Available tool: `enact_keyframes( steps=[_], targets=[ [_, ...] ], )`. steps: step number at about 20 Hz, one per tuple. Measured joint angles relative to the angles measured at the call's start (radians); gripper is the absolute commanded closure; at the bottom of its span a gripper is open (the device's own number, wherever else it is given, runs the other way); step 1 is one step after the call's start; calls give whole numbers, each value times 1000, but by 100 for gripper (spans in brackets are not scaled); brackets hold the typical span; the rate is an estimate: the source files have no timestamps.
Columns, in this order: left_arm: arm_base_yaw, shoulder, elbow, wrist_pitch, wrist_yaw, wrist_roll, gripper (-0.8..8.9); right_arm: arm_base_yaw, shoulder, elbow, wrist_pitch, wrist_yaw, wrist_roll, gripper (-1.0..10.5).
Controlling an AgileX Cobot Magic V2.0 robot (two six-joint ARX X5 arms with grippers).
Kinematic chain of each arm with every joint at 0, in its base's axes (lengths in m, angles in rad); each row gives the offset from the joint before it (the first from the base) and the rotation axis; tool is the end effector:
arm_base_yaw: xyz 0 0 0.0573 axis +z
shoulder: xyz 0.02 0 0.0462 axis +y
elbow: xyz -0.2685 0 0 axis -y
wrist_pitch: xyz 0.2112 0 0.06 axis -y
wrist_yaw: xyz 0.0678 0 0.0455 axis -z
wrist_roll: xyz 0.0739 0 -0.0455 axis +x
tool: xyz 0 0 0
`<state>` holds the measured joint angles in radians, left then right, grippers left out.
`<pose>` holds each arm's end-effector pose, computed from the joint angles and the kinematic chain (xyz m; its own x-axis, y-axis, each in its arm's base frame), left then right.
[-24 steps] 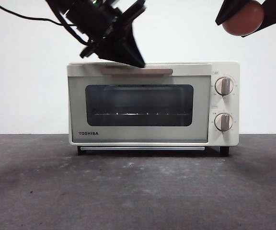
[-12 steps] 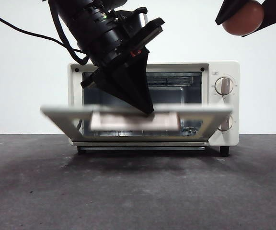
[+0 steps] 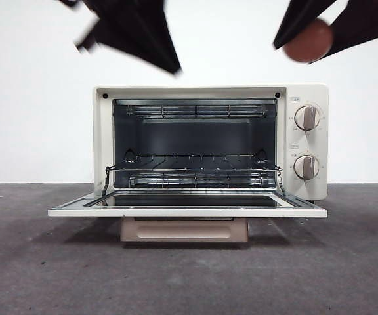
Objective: Eggoven
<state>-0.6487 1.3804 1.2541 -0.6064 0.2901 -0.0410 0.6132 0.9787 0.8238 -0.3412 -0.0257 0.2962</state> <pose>0.2178 -0.1916 0.3074 0.3948 -0.6583 -0.6409 0.7259 0.6511 -0.2216 0.1728 0.1239 0.2856 0.7042 0.5270 -0.4758 -0.4543 0.8495 0.2684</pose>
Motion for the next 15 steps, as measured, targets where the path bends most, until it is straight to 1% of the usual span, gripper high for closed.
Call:
enact_keyframes(
  steps=[5, 6, 8, 10, 12, 14, 15],
  targets=[
    [160, -248, -39, -31, 5, -2, 807, 0, 177, 0, 184, -49, 28, 944],
    [193, -288, -66, -33, 24, -2, 807, -1, 216, 0, 220, -51, 38, 944],
    [266, -370, -152, -37, 103, -2, 807, -1, 297, 16, 274, -52, 49, 944],
    [343, -447, -255, -44, 148, -2, 807, -11, 382, 54, 303, -50, 52, 944],
    [409, -509, -345, -48, 195, -4, 807, -26, 462, 97, 327, -29, 52, 944],
    [452, -555, -416, -52, 240, -8, 807, -47, 529, 126, 338, -26, 52, 944],
    [468, -572, -437, -54, 243, -10, 807, -58, 555, 133, 338, -26, 52, 944]
  ],
)
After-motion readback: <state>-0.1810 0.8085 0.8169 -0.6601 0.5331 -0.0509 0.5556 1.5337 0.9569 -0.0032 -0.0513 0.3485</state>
